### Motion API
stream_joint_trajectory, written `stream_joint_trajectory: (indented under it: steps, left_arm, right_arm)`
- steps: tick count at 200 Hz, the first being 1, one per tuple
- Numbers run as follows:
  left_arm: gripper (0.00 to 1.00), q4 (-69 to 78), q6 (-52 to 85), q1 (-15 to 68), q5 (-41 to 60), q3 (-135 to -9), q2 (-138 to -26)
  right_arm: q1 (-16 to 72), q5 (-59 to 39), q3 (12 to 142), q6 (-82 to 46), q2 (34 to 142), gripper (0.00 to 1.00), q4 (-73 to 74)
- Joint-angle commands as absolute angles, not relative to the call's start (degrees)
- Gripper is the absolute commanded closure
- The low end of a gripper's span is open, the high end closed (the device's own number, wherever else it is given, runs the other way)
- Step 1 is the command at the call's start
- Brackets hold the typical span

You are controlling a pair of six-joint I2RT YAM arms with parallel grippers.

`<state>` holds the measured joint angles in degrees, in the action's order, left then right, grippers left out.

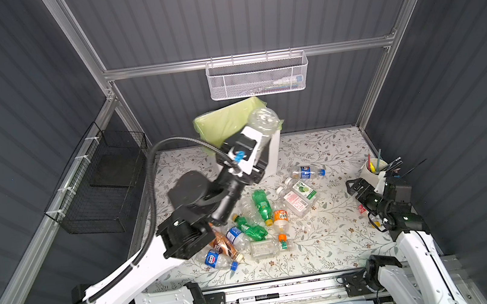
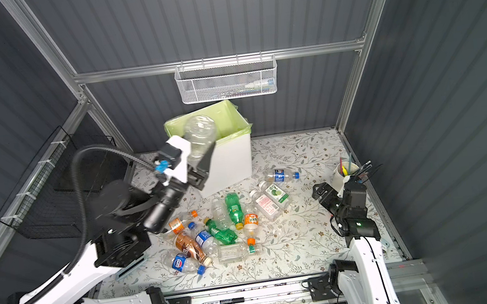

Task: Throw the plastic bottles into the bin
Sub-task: 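Lift the crumpled bottle with the left gripper over the bin and open it, then grasp the red-labelled bottle with the right gripper while the left gripper draws back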

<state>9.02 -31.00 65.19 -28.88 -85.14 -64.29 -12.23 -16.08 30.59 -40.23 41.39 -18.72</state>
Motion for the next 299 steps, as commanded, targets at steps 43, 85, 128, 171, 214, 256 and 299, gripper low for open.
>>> stream_joint_trajectory:
  steps: [43,85,128,171,214,256,299]
  left_arm:
    - [0.48,2.9,-10.1,34.0,-7.5,-100.9,-86.8]
    - [0.08,-11.4,-4.6,28.9,-1.1,-113.8,-99.0]
    - [0.00,-7.4,-6.0,28.9,-7.0,-106.7,-92.1]
    - [0.00,-4.1,-5.2,28.9,-4.8,-96.2,-84.2]
    - [0.00,-2.5,-2.4,29.0,-4.3,-84.3,-77.0]
    - [0.00,-0.4,0.1,29.0,-8.1,-71.1,-67.8]
    - [0.00,-1.0,5.1,29.0,-9.2,-61.9,-62.2]
  right_arm:
    - [-11.1,-18.2,31.4,-42.2,41.7,0.01,-15.7]
    - [-11.1,-15.2,33.0,-39.1,39.7,0.01,-20.4]
    - [-11.1,-12.9,33.2,-38.4,39.8,0.01,-21.8]
    - [-11.0,-7.7,36.4,-34.2,42.9,0.01,-24.5]
    - [-11.1,-1.4,41.8,-25.7,50.3,0.01,-28.3]
    - [-11.0,0.7,44.2,-24.1,56.1,0.01,-35.4]
    - [-11.0,0.7,42.5,-23.8,58.3,0.01,-37.2]
